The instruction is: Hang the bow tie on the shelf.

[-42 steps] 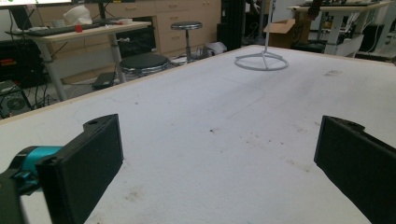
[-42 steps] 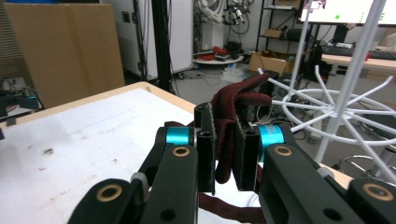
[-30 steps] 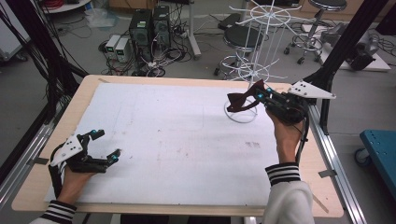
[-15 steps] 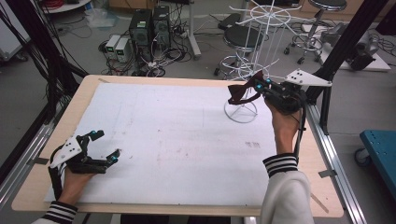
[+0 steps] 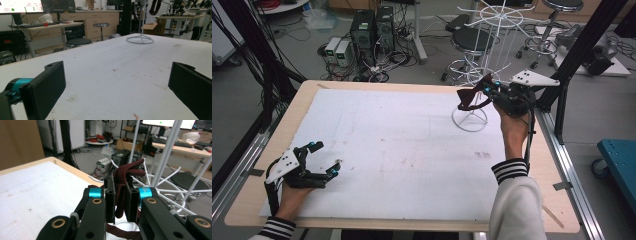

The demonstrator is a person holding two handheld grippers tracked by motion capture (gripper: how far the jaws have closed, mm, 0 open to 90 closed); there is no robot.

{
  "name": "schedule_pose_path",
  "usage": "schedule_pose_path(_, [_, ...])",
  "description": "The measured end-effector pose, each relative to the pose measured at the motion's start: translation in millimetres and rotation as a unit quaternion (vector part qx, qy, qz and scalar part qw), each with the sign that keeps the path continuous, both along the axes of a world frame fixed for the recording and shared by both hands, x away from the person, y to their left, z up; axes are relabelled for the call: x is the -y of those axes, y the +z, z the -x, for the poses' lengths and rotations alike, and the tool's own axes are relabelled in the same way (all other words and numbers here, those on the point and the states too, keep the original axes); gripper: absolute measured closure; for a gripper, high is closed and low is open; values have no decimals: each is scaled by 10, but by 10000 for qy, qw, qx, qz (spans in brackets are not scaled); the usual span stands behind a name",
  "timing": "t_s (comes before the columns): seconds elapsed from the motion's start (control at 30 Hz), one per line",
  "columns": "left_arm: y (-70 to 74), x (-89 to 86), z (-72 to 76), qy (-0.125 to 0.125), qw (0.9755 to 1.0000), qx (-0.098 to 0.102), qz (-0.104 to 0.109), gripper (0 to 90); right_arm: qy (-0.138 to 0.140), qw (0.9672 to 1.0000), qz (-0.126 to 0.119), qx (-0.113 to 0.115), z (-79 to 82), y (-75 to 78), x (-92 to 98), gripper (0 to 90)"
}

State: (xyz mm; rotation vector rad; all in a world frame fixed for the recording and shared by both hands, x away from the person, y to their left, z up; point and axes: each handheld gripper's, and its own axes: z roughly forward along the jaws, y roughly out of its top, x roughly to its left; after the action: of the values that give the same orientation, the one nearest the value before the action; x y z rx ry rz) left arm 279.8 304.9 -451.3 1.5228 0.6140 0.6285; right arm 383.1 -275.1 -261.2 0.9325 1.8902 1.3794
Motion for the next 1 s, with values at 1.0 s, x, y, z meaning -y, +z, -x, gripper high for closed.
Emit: schedule_pose_path(1.0, [-8, -14, 9, 17, 10000, 38, 86, 17, -139, 9990, 319, -270, -163, -106, -115, 731])
